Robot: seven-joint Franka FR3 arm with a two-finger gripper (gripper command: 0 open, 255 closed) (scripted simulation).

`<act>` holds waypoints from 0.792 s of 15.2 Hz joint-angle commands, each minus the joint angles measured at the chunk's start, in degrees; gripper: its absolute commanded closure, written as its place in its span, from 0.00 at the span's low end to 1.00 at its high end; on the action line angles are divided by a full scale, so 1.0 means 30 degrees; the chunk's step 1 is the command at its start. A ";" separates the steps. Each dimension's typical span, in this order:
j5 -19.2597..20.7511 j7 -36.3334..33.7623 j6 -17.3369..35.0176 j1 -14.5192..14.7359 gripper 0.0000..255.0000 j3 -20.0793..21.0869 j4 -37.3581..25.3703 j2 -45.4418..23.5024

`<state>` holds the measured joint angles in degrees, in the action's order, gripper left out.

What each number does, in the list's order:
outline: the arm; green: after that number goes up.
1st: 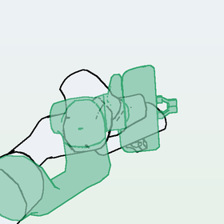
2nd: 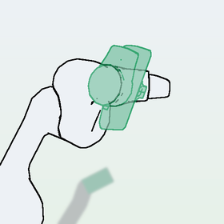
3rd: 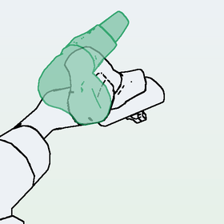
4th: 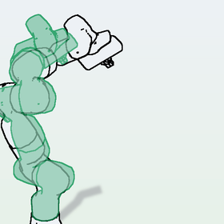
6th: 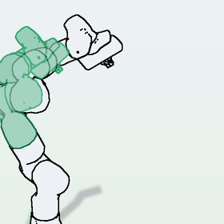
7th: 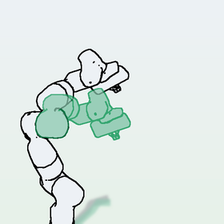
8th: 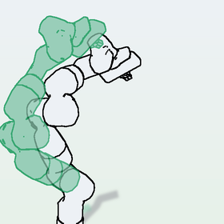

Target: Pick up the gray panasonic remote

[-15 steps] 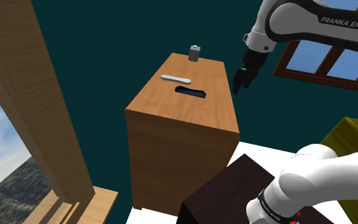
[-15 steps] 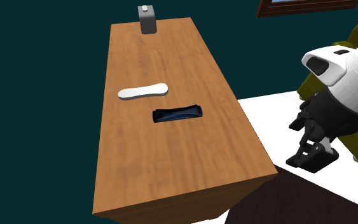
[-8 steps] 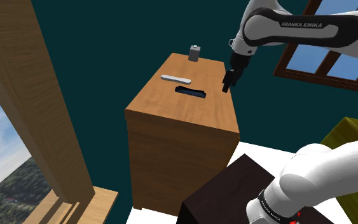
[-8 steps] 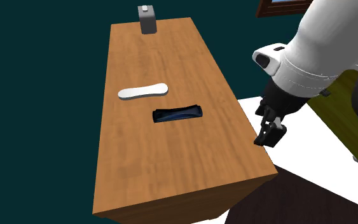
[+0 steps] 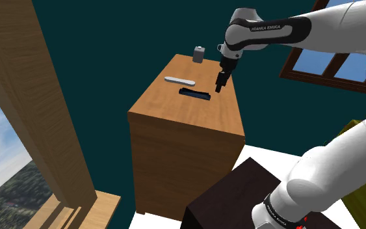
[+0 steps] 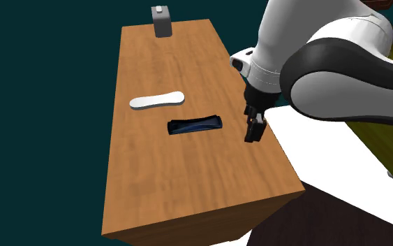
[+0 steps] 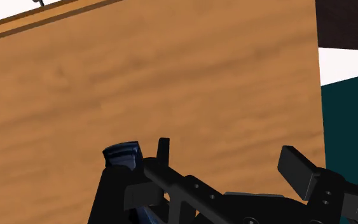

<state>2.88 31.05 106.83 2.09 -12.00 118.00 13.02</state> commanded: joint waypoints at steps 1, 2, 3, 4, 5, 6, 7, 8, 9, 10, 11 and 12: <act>-0.0313 0.1105 0.0449 0.0095 0.00 -0.0273 -0.1057 -0.1596; -0.0495 0.1623 0.0587 0.0121 0.00 -0.0369 -0.1644 -0.2372; -0.0687 0.2136 0.0700 0.0134 0.00 -0.0446 -0.2258 -0.3153; -0.0887 0.2642 0.0786 0.0129 0.00 -0.0501 -0.2901 -0.3938; -0.1092 0.3139 0.0846 0.0108 0.00 -0.0534 -0.3571 -0.4727; -0.1299 0.3624 0.0879 0.0076 0.00 -0.0549 -0.4271 -0.5521; -0.1504 0.4097 0.0886 0.0028 0.00 -0.0544 -0.5002 -0.6318; -0.1704 0.4555 0.0865 -0.0035 0.00 -0.0518 -0.5765 -0.7120; -0.1898 0.4997 0.0817 -0.0109 0.00 -0.0475 -0.6561 -0.7927; -0.2084 0.5423 0.0741 -0.0188 0.00 -0.0422 -0.7394 -0.8741; -0.2258 0.5830 0.0636 -0.0279 0.00 -0.0351 -0.8265 -0.9563; -0.2420 0.6218 0.0502 -0.0380 0.00 -0.0265 -0.9179 -1.0395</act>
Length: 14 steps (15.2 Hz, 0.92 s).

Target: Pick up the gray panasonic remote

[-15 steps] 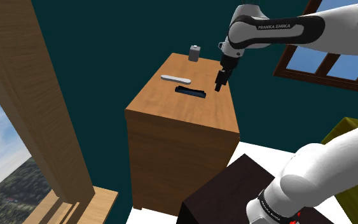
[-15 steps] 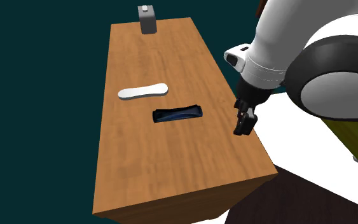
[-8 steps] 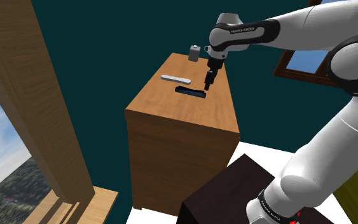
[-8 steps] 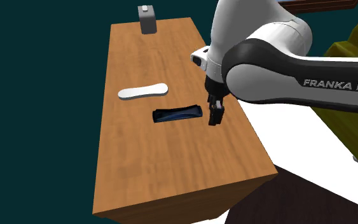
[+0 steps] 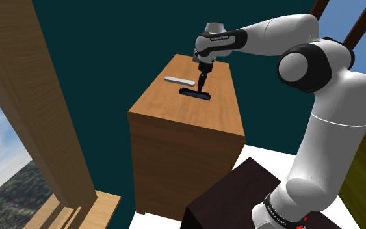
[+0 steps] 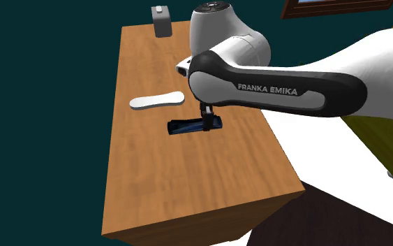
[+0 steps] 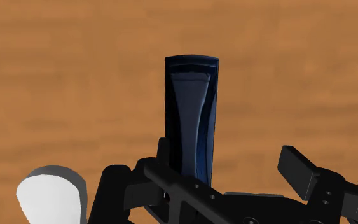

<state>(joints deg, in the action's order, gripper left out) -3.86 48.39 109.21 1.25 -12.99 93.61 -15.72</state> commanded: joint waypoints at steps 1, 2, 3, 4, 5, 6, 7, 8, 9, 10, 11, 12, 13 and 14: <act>-0.0320 0.0809 -0.0458 -0.0207 0.00 0.0165 -0.2010 -0.1660; -0.0454 0.1159 -0.0656 -0.0319 0.00 0.0271 -0.3023 -0.2521; -0.0474 0.1224 -0.0700 -0.0350 0.00 0.0305 -0.3232 -0.2694; -0.0483 0.1233 -0.0461 -0.0349 0.00 0.0316 -0.3028 -0.2730; -0.0495 0.1243 -0.0224 -0.0346 0.00 0.0325 -0.2830 -0.2770; -0.0509 0.1254 0.0011 -0.0343 0.00 0.0332 -0.2639 -0.2815; -0.0523 0.1266 0.0244 -0.0340 0.00 0.0340 -0.2453 -0.2864; -0.0539 0.1277 0.0476 -0.0337 0.00 0.0348 -0.2274 -0.2917; -0.0555 0.1290 0.0705 -0.0335 0.00 0.0356 -0.2100 -0.2974; -0.0583 0.1310 0.1063 -0.0334 0.00 0.0370 -0.1837 -0.3071; -0.0582 0.1310 0.1065 -0.0333 0.00 0.0369 -0.1832 -0.3068; -0.0583 0.1310 0.1063 -0.0334 0.00 0.0370 -0.1836 -0.3071; -0.0579 0.1317 0.1069 -0.0336 1.00 0.0366 -0.1802 -0.3042; -0.0579 0.1321 0.1053 -0.0339 1.00 0.0364 -0.1816 -0.3040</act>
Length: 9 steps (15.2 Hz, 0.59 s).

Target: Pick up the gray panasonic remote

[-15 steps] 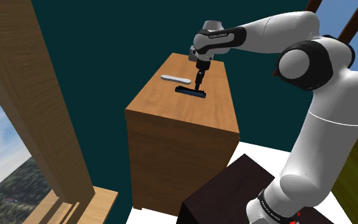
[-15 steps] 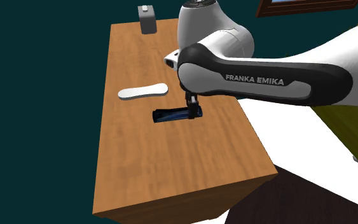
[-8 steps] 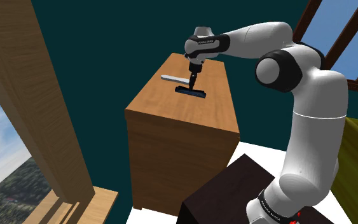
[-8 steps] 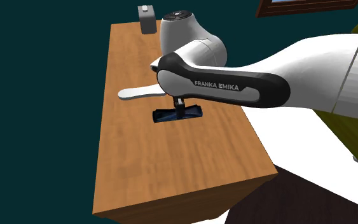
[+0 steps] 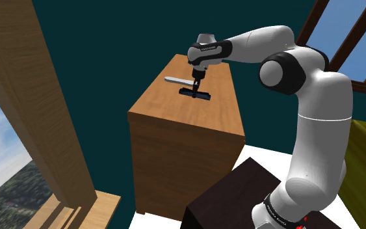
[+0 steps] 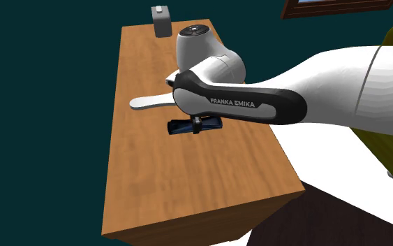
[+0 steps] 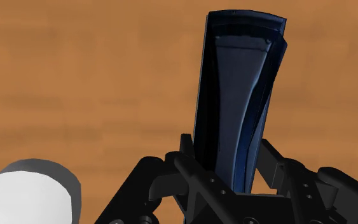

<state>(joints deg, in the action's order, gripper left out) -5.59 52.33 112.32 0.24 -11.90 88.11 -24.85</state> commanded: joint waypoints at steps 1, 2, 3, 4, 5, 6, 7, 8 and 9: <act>-0.0002 0.0006 0.0012 -0.0002 1.00 0.0001 0.0011 0.0001; -0.0002 0.0008 0.0009 -0.0003 1.00 0.0000 0.0009 0.0001; -0.0002 0.0008 0.0010 -0.0003 1.00 0.0000 0.0010 0.0001; -0.0003 0.0008 0.0010 -0.0003 1.00 0.0000 0.0008 -0.0001; -0.0003 0.0007 0.0010 -0.0003 1.00 0.0001 0.0006 -0.0003; -0.0003 0.0006 0.0010 -0.0003 1.00 0.0001 0.0007 -0.0002; -0.0002 0.0007 0.0010 -0.0003 1.00 0.0001 0.0007 -0.0002; -0.0006 -0.0005 0.0025 0.0004 1.00 0.0006 -0.0004 -0.0028; 0.0013 -0.0019 -0.0201 0.0004 1.00 -0.0003 -0.0167 0.0037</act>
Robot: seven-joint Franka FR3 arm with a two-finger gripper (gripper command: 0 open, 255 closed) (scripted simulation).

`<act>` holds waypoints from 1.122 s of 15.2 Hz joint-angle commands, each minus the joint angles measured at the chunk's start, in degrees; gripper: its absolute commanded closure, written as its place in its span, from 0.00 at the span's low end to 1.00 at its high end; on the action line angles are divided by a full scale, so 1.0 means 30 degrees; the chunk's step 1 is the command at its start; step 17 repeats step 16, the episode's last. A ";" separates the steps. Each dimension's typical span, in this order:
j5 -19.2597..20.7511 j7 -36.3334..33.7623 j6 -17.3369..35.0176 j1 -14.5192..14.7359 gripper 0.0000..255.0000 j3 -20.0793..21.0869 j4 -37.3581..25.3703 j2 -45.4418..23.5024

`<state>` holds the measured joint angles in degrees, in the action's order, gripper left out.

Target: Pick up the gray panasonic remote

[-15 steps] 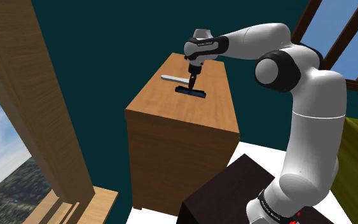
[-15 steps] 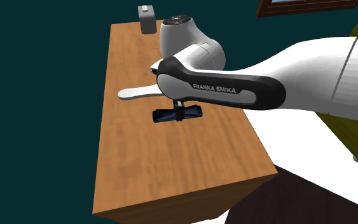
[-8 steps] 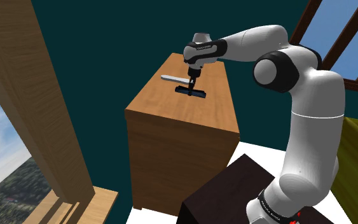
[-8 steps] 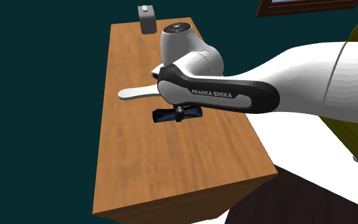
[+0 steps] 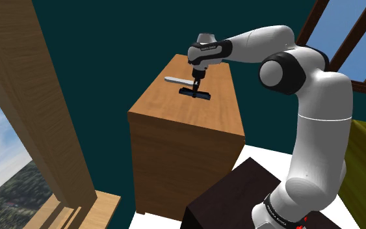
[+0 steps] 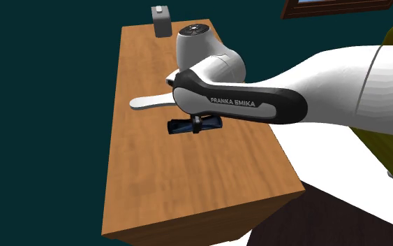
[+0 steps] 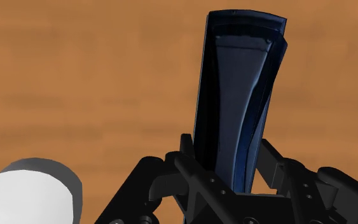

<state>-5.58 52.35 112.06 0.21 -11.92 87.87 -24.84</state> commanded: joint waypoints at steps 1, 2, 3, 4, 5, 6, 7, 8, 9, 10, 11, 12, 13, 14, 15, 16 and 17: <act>0.0028 -0.0036 -0.0340 0.0011 1.00 -0.0008 -0.0253 0.0096; 0.0043 -0.0048 -0.0573 0.0008 1.00 -0.0015 -0.0436 0.0146; 0.0058 -0.0060 -0.0805 0.0006 1.00 -0.0023 -0.0618 0.0198; 0.0072 -0.0071 -0.1038 0.0002 1.00 -0.0030 -0.0806 0.0245; 0.0085 -0.0082 -0.1274 -0.0002 1.00 -0.0037 -0.1000 0.0288; 0.0097 -0.0093 -0.1512 -0.0007 1.00 -0.0044 -0.1201 0.0327; 0.0108 -0.0103 -0.1752 -0.0013 1.00 -0.0050 -0.1407 0.0361; 0.0119 -0.0113 -0.1994 -0.0020 1.00 -0.0056 -0.1620 0.0391; 0.0128 -0.0122 -0.2238 -0.0027 1.00 -0.0061 -0.1840 0.0416; 0.0136 -0.0131 -0.2484 -0.0035 1.00 -0.0067 -0.2066 0.0437; 0.0142 -0.0139 -0.2733 -0.0044 1.00 -0.0072 -0.2300 0.0453; 0.0148 -0.0147 -0.2984 -0.0054 1.00 -0.0076 -0.2541 0.0464; 0.0153 -0.0155 -0.3237 -0.0065 1.00 -0.0081 -0.2789 0.0470; 0.0156 -0.0162 -0.3494 -0.0077 1.00 -0.0085 -0.3045 0.0471; 0.0157 -0.0163 -0.3531 -0.0079 1.00 -0.0086 -0.3079 0.0474; 0.0157 -0.0163 -0.3532 -0.0079 1.00 -0.0086 -0.3083 0.0472; 0.0157 -0.0163 -0.3532 -0.0079 1.00 -0.0086 -0.3083 0.0472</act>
